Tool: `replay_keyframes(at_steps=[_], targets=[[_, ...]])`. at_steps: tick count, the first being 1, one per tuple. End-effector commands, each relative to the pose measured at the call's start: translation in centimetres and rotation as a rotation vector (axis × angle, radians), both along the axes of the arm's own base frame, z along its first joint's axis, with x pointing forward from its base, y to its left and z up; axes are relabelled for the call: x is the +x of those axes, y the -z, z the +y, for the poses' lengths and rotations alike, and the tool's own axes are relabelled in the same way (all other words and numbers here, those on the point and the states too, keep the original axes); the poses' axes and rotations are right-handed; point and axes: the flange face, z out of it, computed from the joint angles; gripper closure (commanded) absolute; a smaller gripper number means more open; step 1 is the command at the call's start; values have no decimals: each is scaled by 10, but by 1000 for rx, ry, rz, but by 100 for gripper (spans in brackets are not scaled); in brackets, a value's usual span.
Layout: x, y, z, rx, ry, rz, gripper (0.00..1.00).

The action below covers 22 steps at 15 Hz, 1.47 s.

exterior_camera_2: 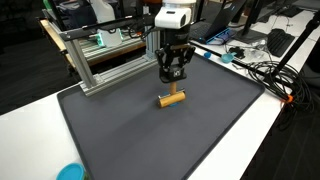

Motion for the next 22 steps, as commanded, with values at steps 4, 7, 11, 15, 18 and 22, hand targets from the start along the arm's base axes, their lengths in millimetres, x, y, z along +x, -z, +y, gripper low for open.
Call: replay_keyframes(at_steps=[4, 7, 11, 15, 18, 22], targets=[[15, 14, -3, -8, 52, -21, 78], [21, 15, -4, -10, 78, -24, 78], [28, 22, -6, -17, 95, -29, 78], [25, -16, -3, 27, 64, -95, 78], [-3, -55, 8, -26, -155, -57, 78], [-38, -92, 24, -33, -366, 20, 78]])
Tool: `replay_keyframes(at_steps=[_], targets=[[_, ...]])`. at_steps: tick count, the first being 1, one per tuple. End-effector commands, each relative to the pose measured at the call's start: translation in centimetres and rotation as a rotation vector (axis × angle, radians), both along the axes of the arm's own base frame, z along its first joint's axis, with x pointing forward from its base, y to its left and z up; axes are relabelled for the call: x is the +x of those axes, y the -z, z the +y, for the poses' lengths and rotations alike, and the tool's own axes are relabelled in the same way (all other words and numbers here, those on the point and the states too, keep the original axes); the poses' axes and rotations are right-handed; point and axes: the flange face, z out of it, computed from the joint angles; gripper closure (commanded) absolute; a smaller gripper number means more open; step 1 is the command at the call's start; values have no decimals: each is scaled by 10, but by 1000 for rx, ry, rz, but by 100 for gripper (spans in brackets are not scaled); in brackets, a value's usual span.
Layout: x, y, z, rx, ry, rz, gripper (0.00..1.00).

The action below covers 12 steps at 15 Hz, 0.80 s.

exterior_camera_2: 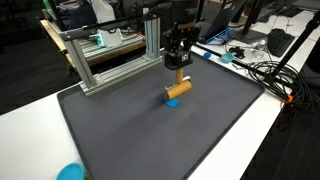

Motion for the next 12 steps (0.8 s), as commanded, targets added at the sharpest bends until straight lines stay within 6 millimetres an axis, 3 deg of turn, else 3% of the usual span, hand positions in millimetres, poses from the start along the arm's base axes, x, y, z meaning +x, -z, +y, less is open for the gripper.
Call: replay_keyframes(at_steps=[1, 6, 12], targets=[[-46, -34, 16, -22, -187, 79, 78], [-71, -43, 37, -106, -404, 226, 78], [-67, -46, 53, -173, -698, 325, 78]])
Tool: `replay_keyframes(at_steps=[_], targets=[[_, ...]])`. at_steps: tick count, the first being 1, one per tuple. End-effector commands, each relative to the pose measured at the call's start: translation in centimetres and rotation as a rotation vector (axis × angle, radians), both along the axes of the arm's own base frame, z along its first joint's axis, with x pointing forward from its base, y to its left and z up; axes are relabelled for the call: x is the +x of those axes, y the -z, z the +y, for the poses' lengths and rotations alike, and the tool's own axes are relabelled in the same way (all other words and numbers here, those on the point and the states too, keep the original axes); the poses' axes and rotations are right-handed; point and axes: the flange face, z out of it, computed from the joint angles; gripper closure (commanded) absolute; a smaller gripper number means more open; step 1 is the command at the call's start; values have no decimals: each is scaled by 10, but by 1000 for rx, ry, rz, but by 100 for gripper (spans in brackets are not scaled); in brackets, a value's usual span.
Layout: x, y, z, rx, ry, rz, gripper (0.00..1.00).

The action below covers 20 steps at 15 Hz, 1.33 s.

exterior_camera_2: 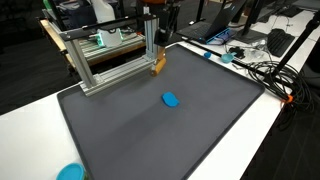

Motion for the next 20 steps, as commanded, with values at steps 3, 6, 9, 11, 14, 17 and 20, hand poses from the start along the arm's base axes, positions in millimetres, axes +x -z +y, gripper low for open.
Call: replay_keyframes(at_steps=[3, 6, 9, 11, 14, 17, 20], targets=[[21, -29, 7, -19, -255, 41, 78], [15, -23, 7, 6, -168, 15, 53], [13, -14, 7, 7, -169, 31, 78], [22, -32, 6, 79, -257, -28, 78], [31, -59, -7, 104, -442, 4, 78], [47, -77, -28, 141, -600, 42, 78], [64, -85, -43, 206, -742, 75, 78]])
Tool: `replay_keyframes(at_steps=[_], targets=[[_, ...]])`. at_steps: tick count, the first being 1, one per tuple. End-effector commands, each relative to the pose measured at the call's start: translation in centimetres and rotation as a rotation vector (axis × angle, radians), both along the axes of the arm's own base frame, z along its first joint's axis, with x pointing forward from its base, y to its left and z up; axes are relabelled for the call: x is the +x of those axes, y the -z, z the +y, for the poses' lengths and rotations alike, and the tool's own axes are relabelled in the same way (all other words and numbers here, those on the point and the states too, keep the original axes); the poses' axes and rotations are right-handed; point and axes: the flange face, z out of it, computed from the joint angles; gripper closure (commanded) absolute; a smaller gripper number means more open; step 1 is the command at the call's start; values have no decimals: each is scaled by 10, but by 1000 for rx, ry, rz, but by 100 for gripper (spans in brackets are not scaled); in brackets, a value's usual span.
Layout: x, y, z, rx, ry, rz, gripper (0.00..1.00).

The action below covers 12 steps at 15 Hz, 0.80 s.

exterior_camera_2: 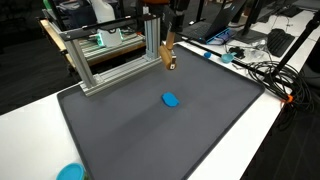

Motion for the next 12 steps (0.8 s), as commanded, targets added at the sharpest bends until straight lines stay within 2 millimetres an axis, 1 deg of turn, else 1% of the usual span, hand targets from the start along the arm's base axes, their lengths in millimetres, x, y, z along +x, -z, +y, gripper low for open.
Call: replay_keyframes(at_steps=[1, 3, 4, 5, 6, 8, 10, 11, 12], targets=[[30, -12, -17, 88, -178, 23, 78], [48, -7, -27, 166, -249, -9, 78], [55, -2, -32, 208, -240, -4, 78], [60, 7, -36, 214, -163, 29, 78], [43, 5, -28, 159, -191, 5, 53], [54, 17, -35, 181, -173, 28, 53], [59, 22, -37, 186, -170, 33, 53], [60, 21, -36, 187, -170, 32, 78], [64, 28, -40, 190, -194, -23, 78]])
